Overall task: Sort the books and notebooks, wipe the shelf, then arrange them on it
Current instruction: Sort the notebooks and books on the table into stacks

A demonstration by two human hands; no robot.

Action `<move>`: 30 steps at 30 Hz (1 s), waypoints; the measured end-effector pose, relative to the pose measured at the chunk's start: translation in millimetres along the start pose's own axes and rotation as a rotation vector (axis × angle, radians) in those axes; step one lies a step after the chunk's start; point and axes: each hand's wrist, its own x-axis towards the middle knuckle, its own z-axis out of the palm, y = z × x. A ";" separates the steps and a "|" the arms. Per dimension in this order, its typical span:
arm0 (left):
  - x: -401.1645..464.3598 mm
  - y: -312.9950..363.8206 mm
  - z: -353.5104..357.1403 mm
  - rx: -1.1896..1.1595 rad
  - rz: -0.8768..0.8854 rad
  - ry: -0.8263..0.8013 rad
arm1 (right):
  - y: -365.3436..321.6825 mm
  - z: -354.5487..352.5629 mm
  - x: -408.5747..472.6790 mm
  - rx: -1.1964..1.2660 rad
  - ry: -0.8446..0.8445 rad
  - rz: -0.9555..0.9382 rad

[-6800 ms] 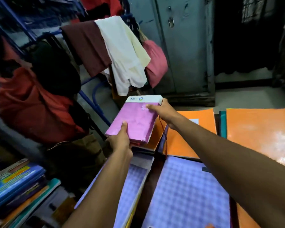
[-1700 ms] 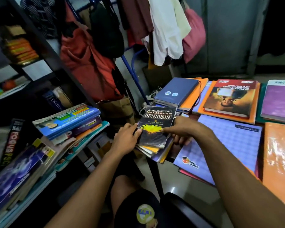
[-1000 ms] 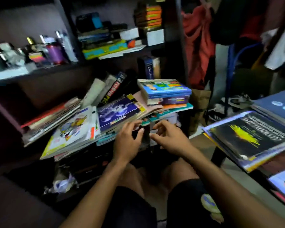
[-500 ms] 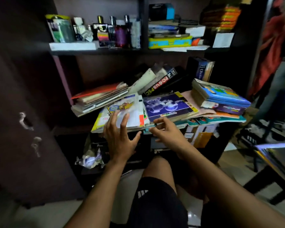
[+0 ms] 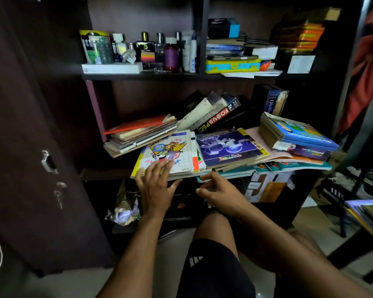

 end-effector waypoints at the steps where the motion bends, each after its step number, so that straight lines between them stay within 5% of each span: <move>1: 0.2 -2.1 -1.4 0.054 -0.026 -0.010 | -0.2 0.9 -0.6 0.004 -0.006 -0.003; 18: -1.2 -9.4 -1.0 0.019 -0.085 0.043 | -12.8 10.3 9.4 0.151 0.082 0.024; 22: -0.3 -19.3 -6.7 -0.050 -0.129 0.191 | -9.6 7.1 11.3 0.253 0.080 0.070; 30: -11.9 -36.4 -3.7 -0.207 -0.076 0.118 | -10.2 13.4 28.1 0.320 0.036 0.277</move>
